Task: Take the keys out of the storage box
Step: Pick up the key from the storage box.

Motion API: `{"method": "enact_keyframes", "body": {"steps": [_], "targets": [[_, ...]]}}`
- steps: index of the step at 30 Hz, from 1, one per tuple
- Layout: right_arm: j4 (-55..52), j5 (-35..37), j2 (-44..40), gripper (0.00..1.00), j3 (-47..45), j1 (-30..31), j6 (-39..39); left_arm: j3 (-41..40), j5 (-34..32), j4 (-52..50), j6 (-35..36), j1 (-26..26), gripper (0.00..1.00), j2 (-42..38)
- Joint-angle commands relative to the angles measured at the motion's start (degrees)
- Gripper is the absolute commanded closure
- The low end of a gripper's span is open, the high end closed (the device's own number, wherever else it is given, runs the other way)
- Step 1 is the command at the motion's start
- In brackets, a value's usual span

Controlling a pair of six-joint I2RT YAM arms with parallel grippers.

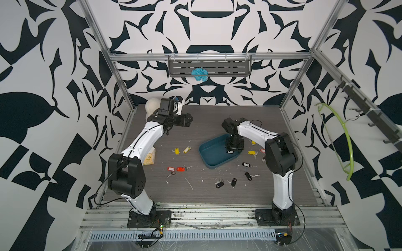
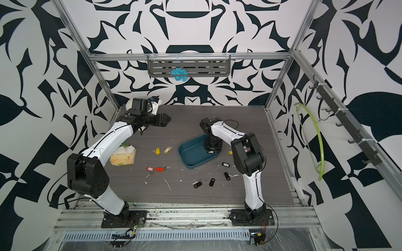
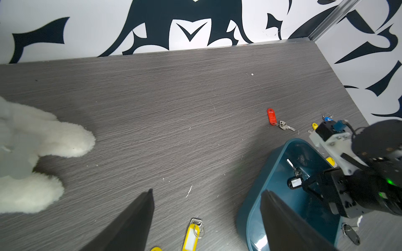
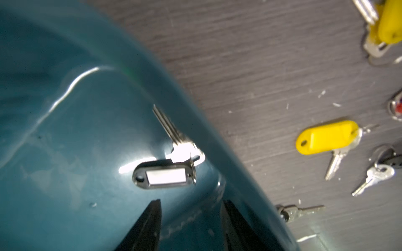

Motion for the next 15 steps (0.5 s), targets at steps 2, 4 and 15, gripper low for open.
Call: {"method": "enact_keyframes", "body": {"steps": [2,4,15], "targets": [[-1.07,2.41,0.53,0.59,2.04,0.09,0.7,-1.37,0.1,-0.31,1.46,-0.25,0.16,-2.24],[-0.75,2.39,1.05,0.62,2.38,0.05,0.61,-1.46,-0.05,-0.44,1.71,-0.25,0.16,-2.4],[-0.42,3.44,1.67,0.74,3.13,-0.35,-0.27,-1.55,-0.12,-0.71,1.98,-0.25,0.16,-2.64]]}}
